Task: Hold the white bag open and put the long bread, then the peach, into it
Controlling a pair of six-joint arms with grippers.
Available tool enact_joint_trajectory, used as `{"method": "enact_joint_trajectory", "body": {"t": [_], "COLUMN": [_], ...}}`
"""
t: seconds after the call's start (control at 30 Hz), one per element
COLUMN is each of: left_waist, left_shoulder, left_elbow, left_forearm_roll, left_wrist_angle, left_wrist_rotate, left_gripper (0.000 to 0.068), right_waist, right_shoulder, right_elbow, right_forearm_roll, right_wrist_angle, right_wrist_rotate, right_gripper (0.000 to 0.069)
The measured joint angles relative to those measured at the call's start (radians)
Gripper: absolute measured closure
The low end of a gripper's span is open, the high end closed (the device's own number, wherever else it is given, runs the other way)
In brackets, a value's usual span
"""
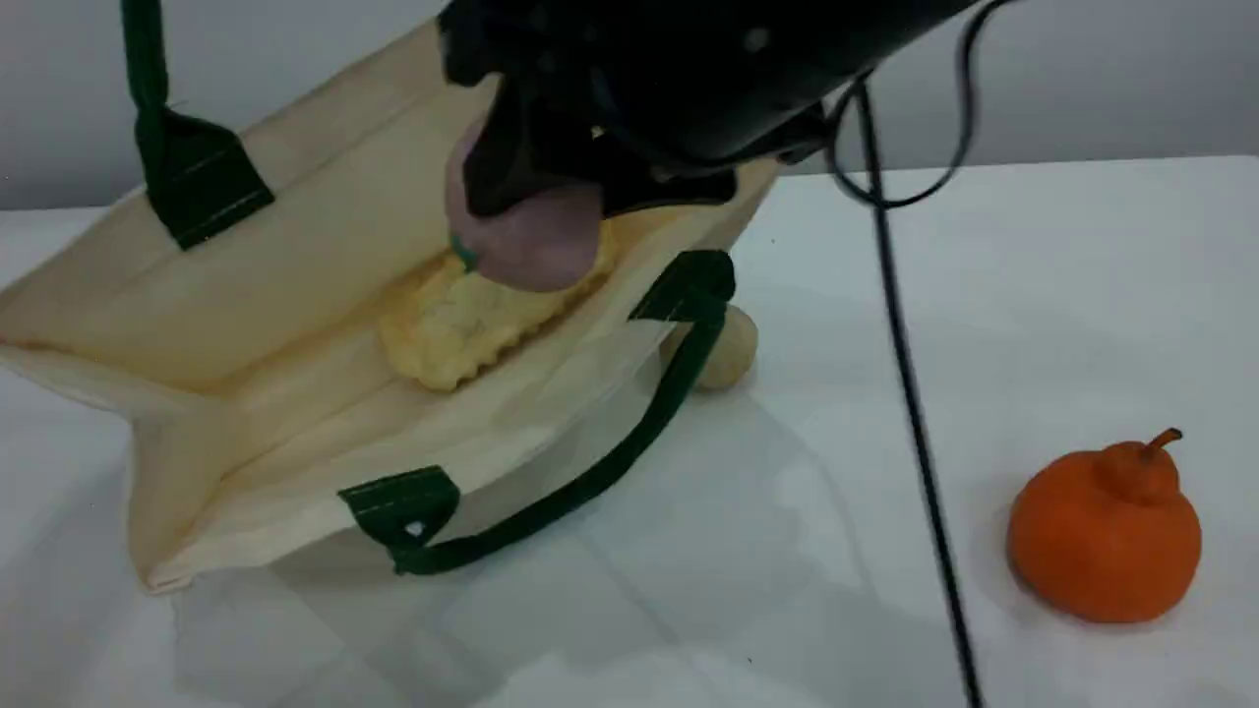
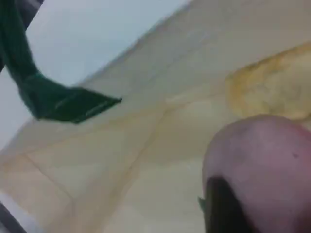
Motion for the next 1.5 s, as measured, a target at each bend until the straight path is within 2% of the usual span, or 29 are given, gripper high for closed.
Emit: {"method": "enact_joint_trajectory", "body": {"t": [0.2, 0.3, 0.43, 0.53, 0.67, 0.87, 1.1, 1.3, 1.5], "left_waist": [0.000, 0.000, 0.000, 0.000, 0.000, 0.000, 0.000, 0.000, 0.000], "left_shoulder": [0.000, 0.000, 0.000, 0.000, 0.000, 0.000, 0.000, 0.000, 0.000], "left_elbow": [0.000, 0.000, 0.000, 0.000, 0.000, 0.000, 0.000, 0.000, 0.000], "left_forearm_roll": [0.000, 0.000, 0.000, 0.000, 0.003, 0.003, 0.003, 0.003, 0.003], "left_wrist_angle": [-0.001, -0.001, -0.001, -0.001, -0.001, -0.001, -0.001, -0.001, -0.001], "left_wrist_rotate": [-0.024, -0.024, -0.024, -0.024, -0.024, -0.023, -0.023, -0.023, -0.023], "left_gripper": [0.0591, 0.0591, 0.0591, 0.0591, 0.0591, 0.0591, 0.0591, 0.0591, 0.0591], "right_waist": [-0.002, -0.002, -0.005, -0.005, -0.004, -0.014, -0.065, -0.159, -0.306], "right_shoulder": [0.127, 0.165, 0.166, 0.162, 0.161, 0.130, 0.024, -0.079, -0.152], "right_elbow": [-0.099, -0.128, -0.129, -0.129, -0.129, -0.128, -0.128, -0.128, -0.128], "right_forearm_roll": [0.089, 0.089, 0.095, 0.095, 0.093, 0.043, -0.087, -0.190, -0.265], "right_wrist_angle": [0.094, 0.106, 0.101, 0.102, 0.103, 0.116, 0.186, 0.190, 0.192], "right_wrist_rotate": [-0.102, -0.102, -0.102, -0.102, -0.103, -0.106, -0.077, -0.075, -0.075], "right_gripper": [0.0372, 0.0266, 0.0065, 0.0011, 0.0011, 0.0090, 0.0113, 0.0113, 0.0113]}}
